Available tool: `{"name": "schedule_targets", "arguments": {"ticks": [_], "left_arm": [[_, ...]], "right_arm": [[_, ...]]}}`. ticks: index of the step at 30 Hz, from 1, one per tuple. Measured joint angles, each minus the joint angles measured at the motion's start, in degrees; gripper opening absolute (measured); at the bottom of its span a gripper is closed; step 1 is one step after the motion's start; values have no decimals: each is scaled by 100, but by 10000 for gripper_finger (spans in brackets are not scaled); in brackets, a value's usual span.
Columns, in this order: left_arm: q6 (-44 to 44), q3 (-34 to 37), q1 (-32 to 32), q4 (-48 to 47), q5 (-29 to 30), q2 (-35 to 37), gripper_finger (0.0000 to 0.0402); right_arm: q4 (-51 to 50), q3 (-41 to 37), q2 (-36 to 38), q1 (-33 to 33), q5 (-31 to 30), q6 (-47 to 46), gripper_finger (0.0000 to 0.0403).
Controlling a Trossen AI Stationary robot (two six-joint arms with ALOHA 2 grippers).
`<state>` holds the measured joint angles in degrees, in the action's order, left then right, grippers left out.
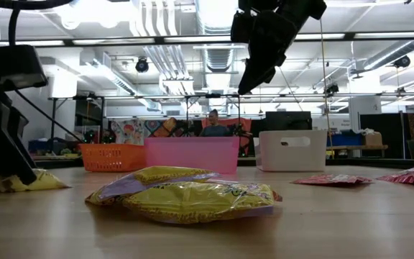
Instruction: Organize candy in baskets
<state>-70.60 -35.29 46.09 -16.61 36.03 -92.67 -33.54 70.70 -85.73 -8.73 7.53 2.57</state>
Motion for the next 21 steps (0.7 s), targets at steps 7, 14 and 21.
{"name": "schedule_targets", "arguments": {"ticks": [7,14,21], "left_arm": [[376,-125,11,-62,24,85,9],[1128,-121,22,-236,567,662,2],[2254,-120,22,7,2032,1866,1]], "right_arm": [[256,-40,0,5,4,0,125],[1103,-243,0,144,45,342,125],[2817,-689,0,432,289,929,125]]}}
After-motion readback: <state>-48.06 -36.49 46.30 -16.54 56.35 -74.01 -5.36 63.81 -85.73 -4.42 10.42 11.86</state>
